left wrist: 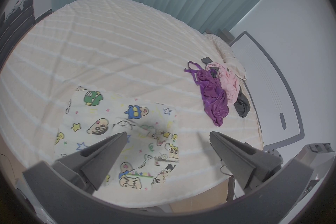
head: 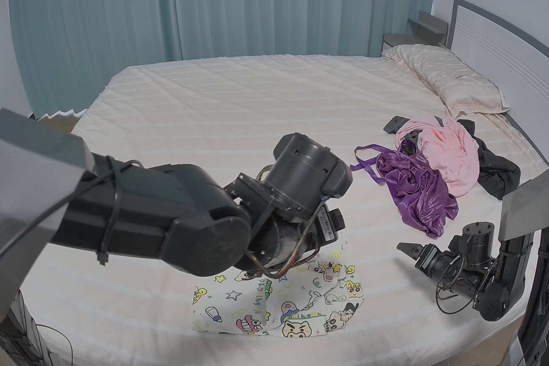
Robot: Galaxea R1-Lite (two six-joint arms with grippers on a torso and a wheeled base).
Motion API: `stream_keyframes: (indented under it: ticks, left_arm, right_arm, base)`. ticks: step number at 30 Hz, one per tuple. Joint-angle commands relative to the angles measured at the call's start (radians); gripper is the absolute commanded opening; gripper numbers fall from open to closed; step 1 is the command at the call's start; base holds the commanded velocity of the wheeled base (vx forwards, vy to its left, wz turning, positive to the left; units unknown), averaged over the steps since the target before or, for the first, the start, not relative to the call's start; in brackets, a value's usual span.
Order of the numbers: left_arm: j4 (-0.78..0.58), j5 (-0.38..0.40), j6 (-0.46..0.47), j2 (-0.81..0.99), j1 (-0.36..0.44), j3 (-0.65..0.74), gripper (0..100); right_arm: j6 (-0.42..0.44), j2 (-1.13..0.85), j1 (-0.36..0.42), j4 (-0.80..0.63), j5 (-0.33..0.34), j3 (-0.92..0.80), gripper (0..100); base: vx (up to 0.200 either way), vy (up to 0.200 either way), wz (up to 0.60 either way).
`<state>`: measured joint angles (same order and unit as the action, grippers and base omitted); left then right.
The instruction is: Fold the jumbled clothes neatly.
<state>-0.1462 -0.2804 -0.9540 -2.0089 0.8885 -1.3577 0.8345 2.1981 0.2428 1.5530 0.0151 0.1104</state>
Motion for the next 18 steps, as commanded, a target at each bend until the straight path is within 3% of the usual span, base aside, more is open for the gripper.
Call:
stream_keyframes:
  ticks: [1,8,12,18]
  left_arm:
    - [0.01,0.012,-0.019,0.15,-0.048,0.167,100]
    - [0.097,0.122,-0.083,0.295,-0.195,0.456,100]
    - [0.126,0.152,-0.129,0.306,-0.247,0.552,100]
    - [0.177,0.234,-0.195,0.329,-0.253,0.67,100]
  right_arm:
    - [0.0,0.0,0.006,0.006,0.0,-0.009,100]
    - [0.003,0.005,0.026,0.006,0.002,-0.017,100]
    - [0.005,0.006,0.024,0.006,0.002,-0.021,100]
    - [0.006,0.011,0.024,0.006,0.002,-0.025,100]
  base:
    - [0.0,0.0,0.0]
    - [0.0,0.0,0.0]
    - [0.0,0.0,0.0]
    - [-0.2,0.0,0.0]
